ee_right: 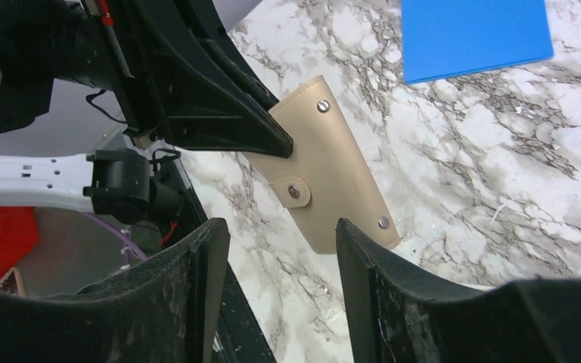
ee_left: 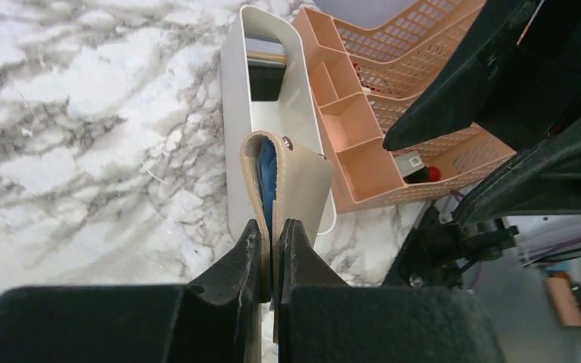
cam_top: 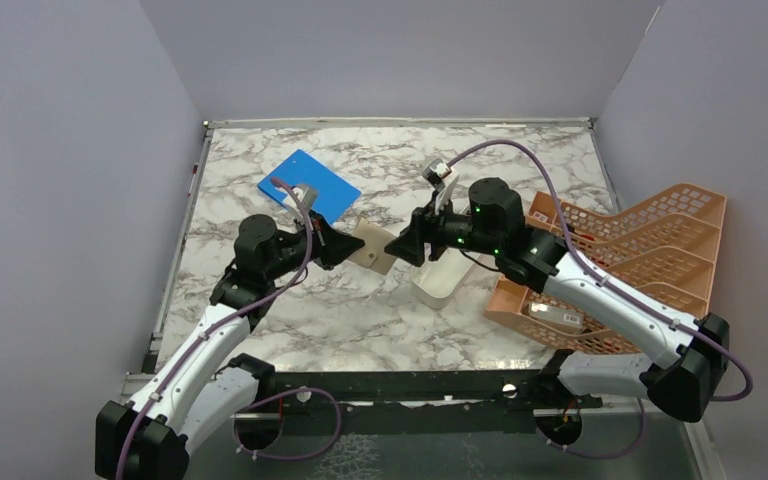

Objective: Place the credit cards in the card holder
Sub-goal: Open the card holder at the center of the board.

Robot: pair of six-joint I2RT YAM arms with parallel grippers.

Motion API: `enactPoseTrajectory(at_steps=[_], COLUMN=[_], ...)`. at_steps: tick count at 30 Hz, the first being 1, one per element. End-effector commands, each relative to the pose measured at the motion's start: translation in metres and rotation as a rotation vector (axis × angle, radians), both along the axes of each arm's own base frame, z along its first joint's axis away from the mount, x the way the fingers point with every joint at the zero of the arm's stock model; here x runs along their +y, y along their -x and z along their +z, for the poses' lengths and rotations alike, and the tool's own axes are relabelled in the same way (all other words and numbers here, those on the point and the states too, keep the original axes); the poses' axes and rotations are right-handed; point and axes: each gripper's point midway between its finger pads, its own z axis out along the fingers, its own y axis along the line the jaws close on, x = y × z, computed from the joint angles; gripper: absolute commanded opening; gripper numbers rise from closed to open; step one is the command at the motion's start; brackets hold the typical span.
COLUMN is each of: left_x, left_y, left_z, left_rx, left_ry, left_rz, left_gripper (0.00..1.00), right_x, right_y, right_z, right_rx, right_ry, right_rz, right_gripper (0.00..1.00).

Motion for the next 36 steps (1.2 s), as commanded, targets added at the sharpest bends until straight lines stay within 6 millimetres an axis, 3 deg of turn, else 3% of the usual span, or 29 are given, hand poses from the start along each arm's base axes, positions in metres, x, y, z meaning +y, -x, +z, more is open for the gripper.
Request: enactPoseTrajectory(at_steps=[1,6,12,24,36], left_x=[-0.001,-0.011,-0.020,-0.018,-0.016], left_y=[0.000,0.010,0.018,0.014,0.001], left_z=[0.022,0.034,0.033,0.047,0.034], left_rx=[0.173,0.279,0.419,0.389,0.367], left_ry=[0.125,0.217,0.356,0.399,0.377], left_rz=[0.064,0.006,-0.043,-0.027,0.022], left_gripper=[0.00,0.00,0.00,0.00,0.00], right_x=[0.019,0.024,0.027,0.031,0.049], right_y=[0.000,-0.002,0.009,0.017,0.026], right_z=[0.005,-0.001,-0.023,-0.046,-0.046], right_rx=[0.002,0.027,0.121,0.241,0.377], right_ry=[-0.064,-0.053,-0.039,-0.068,-0.202], right_rz=[0.048,0.053,0.084,0.066,0.118], right_gripper=[0.57,0.56,0.54,0.54,0.47])
